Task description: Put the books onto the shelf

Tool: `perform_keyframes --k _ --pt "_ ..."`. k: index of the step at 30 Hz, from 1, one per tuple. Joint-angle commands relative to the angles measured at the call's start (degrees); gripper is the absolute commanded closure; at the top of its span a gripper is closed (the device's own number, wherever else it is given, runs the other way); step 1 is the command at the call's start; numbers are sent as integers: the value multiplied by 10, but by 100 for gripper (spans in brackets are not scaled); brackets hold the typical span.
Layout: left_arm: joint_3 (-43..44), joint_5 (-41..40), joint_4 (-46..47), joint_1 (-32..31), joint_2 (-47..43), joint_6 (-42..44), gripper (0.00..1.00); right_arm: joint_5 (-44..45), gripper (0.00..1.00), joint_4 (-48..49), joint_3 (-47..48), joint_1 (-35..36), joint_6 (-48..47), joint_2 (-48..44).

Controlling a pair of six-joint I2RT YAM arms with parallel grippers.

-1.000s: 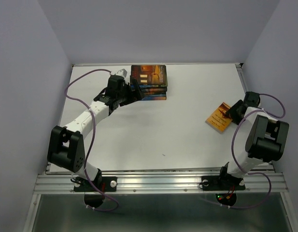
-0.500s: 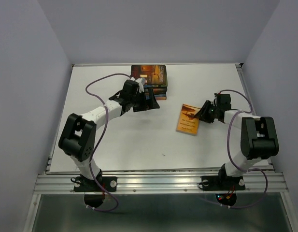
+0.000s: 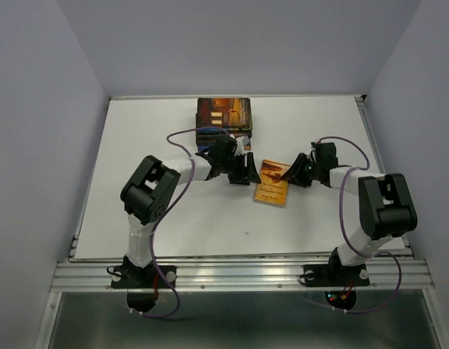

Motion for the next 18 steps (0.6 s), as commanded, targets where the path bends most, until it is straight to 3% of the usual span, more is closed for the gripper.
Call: perform_keyframes --k 1,3,11,17,18 --pt "46 21 43 -8 23 -21 38 1 59 -11 -14 9 8 -10" --pt "56 11 43 -9 40 -25 51 2 58 -15 -13 9 6 -17" --pt "79 -17 21 -20 76 -10 57 -26 56 -19 4 9 12 -40" --pt "93 -47 -21 -33 94 4 90 -34 54 -36 23 15 12 -69" --pt "91 -57 -28 -32 94 4 90 -37 54 -36 23 15 12 -75"
